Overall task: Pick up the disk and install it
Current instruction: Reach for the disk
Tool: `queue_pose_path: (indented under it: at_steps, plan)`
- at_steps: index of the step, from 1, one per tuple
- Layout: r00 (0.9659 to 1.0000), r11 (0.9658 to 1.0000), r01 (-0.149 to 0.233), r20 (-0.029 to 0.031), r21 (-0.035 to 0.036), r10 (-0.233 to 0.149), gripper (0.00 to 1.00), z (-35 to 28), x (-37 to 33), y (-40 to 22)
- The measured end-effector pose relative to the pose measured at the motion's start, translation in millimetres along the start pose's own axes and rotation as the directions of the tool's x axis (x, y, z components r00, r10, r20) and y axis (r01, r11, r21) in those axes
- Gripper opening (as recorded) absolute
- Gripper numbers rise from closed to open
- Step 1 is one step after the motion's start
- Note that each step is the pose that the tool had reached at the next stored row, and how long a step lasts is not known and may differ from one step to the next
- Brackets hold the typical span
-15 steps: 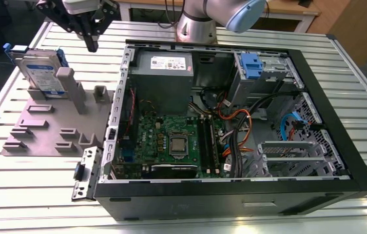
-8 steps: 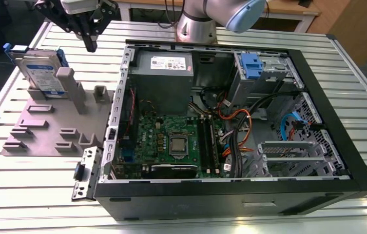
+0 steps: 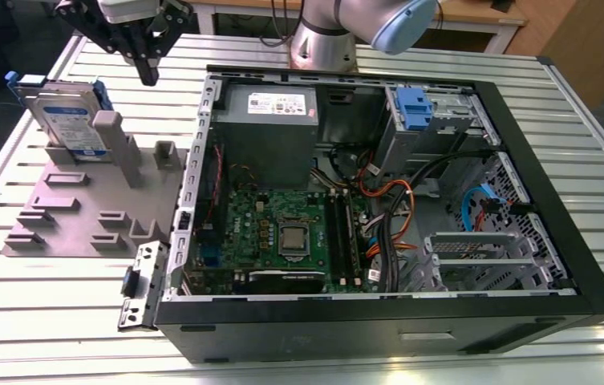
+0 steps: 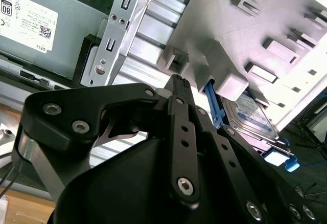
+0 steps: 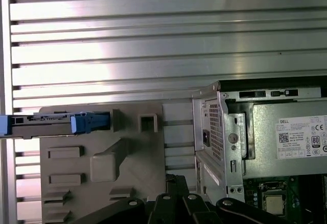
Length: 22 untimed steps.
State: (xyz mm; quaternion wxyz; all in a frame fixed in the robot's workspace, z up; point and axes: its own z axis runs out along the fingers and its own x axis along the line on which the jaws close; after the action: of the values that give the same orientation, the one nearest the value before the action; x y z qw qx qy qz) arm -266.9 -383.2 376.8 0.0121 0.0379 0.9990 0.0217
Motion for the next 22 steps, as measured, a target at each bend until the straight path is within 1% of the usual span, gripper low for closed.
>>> queue_pose_path:
  at_steps: [9, 11, 15, 19, 22]
  plan:
    - [1.0000, 1.0000, 0.000, 0.0000, 0.0000, 0.000, 0.11, 0.1, 1.7, -0.1]
    - [1.0000, 1.0000, 0.000, -0.0001, 0.0001, 0.000, 0.11, 0.0, 4.4, -0.3]
    - [1.0000, 1.0000, 0.000, 0.0000, 0.0000, 0.000, 0.11, 0.0, 14.8, -0.4]
    - [1.0000, 1.0000, 0.000, -0.0003, 0.0000, 0.000, 0.11, 0.1, 18.7, -0.4]
    - [1.0000, 1.0000, 0.000, -0.0017, 0.0001, 0.000, 0.11, 0.2, 21.4, -0.4]
